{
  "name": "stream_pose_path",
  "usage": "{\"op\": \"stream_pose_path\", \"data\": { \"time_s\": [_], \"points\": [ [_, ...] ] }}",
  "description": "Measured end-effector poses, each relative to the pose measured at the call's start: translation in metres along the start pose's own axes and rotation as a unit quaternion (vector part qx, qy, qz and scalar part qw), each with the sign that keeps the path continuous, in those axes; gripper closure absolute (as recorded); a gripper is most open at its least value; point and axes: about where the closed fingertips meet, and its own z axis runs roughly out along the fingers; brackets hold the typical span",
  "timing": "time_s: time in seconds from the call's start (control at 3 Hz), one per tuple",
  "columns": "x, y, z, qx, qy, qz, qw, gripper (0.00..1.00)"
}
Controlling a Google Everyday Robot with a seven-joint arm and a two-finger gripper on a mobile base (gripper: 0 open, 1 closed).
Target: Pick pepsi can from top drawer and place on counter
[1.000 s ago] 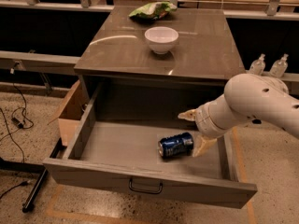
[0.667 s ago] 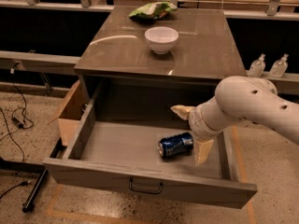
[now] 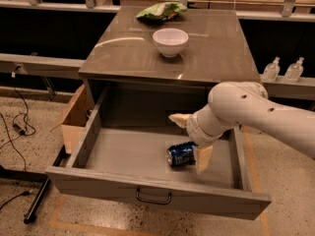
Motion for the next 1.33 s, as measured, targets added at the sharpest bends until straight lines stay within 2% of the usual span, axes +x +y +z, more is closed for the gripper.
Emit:
{"op": "stream_pose_path", "data": {
  "time_s": [0.33, 1.0, 1.33],
  "points": [
    [0.008, -0.002, 0.015, -0.015, 0.011, 0.009, 0.9998, 0.00],
    [0.029, 0.009, 0.037, -0.047, 0.034, 0.052, 0.9970, 0.00],
    [0.028, 0.016, 0.043, -0.064, 0.036, 0.053, 0.9958, 0.18]
  ]
}}
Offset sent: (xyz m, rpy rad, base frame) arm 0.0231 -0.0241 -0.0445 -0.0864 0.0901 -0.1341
